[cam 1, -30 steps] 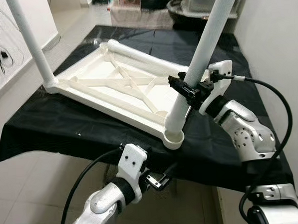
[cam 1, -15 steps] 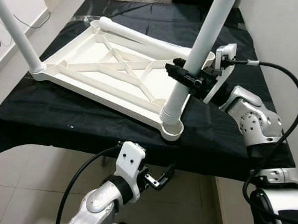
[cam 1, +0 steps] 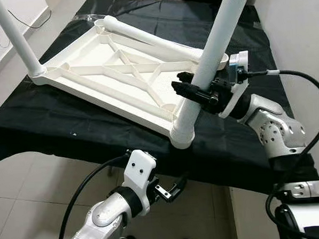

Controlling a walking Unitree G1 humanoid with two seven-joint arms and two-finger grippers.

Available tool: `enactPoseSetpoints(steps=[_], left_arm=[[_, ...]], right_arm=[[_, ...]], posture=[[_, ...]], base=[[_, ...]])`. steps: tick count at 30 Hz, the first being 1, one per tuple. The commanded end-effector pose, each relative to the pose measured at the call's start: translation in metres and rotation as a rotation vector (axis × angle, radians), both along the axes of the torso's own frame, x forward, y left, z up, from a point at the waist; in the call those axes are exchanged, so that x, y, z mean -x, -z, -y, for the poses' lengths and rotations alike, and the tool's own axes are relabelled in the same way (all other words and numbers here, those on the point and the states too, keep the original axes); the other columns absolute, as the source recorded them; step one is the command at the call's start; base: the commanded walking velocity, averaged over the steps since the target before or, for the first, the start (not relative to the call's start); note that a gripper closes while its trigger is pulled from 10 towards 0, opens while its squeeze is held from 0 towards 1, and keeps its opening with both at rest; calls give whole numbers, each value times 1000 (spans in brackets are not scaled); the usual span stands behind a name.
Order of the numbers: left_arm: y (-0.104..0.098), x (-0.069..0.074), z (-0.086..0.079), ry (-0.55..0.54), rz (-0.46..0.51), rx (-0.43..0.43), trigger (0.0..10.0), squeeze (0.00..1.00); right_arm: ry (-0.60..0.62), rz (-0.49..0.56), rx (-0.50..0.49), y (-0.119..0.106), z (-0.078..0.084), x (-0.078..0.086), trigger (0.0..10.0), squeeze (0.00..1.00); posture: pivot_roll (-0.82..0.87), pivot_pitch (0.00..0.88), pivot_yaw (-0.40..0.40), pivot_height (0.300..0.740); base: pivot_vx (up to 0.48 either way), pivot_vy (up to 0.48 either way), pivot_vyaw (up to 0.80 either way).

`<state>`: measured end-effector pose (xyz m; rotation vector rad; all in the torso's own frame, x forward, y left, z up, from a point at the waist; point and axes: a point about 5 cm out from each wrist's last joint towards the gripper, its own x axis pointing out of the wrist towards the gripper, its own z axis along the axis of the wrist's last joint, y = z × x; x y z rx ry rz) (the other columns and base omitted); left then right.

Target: Building children table

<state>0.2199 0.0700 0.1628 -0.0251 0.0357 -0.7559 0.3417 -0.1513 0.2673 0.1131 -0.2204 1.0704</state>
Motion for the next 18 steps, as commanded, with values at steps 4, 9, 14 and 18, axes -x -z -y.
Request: enactPoseSetpoints(steps=[4,9,14,18], left_arm=[[2,2,2,11,-19,-5,10000,0],[1,2,2,14,-14,-10,10000,0],[1,1,2,14,-10,-12,10000,0],[1,0,2,13,-10,-12,10000,0]], right_arm=[[21,-87,90,26,-6,-3,10000,0],[72,-74,160,33,-3,-6,10000,0],[115,-26,231,34,-4,-4,10000,0],[158,-24,248,36,-4,-3,10000,0]], posture=[[96,274,-74,740],[95,275,-72,740],[95,277,-70,740],[92,275,-70,740]], base=[[0,0,0],[0,0,0],[0,0,0],[0,0,0]])
